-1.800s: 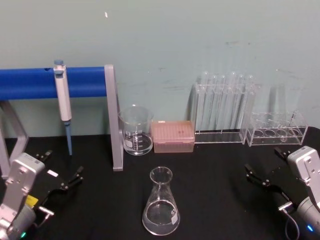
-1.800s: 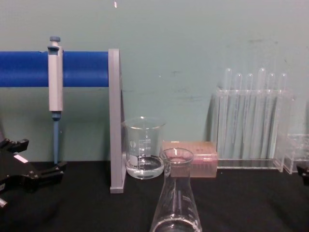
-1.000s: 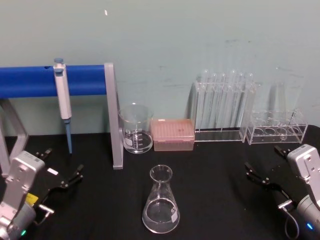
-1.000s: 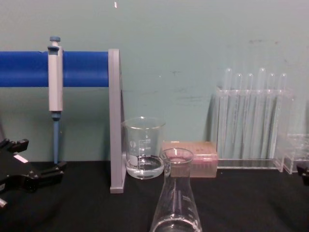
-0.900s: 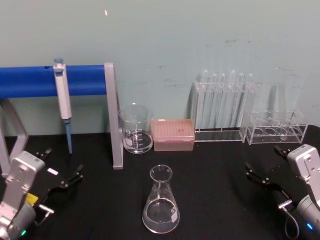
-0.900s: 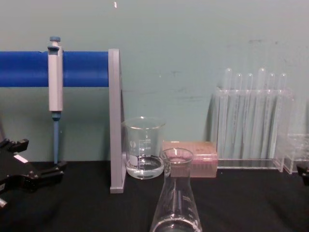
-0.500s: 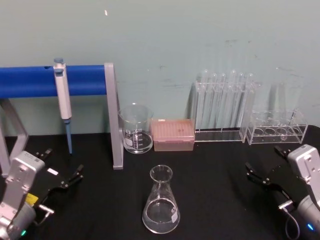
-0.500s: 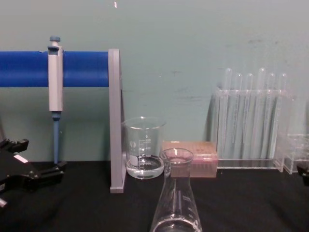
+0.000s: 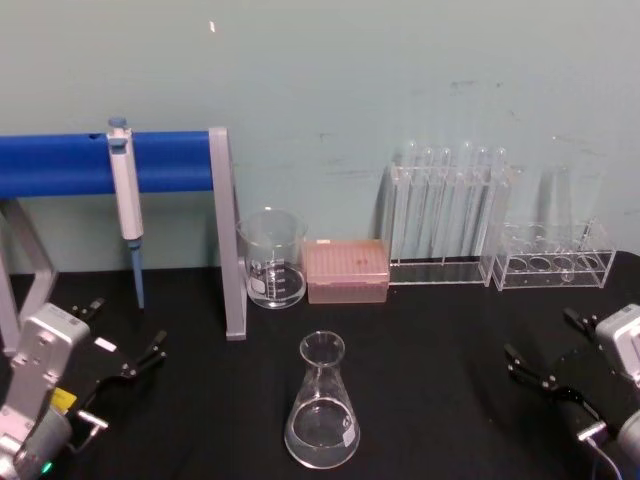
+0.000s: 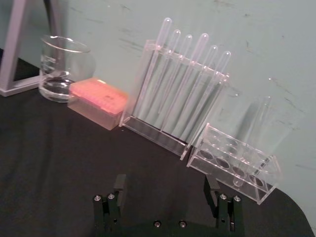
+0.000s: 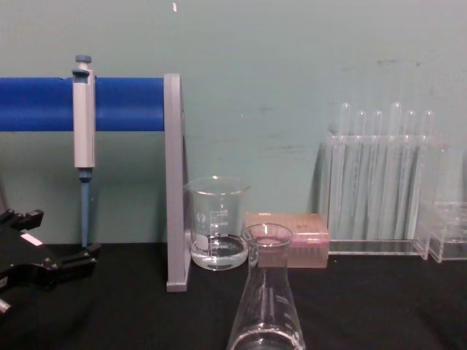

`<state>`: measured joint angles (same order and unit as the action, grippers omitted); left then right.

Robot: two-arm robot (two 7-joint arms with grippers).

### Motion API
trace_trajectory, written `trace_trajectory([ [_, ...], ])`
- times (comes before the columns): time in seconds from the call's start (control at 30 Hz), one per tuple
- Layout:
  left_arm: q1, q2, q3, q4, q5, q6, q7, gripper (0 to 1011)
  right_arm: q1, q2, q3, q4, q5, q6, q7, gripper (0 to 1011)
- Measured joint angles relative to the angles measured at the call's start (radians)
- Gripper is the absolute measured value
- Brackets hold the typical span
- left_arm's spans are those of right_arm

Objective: Grasp the erlenmeyer flask with one hand, shake it three times, then place it back.

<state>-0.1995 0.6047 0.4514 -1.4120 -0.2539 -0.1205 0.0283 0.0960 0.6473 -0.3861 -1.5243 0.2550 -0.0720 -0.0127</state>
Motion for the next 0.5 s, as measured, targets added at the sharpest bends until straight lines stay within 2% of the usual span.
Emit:
trace_trajectory([
  [0.5, 0.0, 0.0, 0.0, 0.0, 0.0, 0.0, 0.0, 1001, -0.173, 0.093, 0.069, -0.203, 0.037, 0.05, 0.073, 1000],
])
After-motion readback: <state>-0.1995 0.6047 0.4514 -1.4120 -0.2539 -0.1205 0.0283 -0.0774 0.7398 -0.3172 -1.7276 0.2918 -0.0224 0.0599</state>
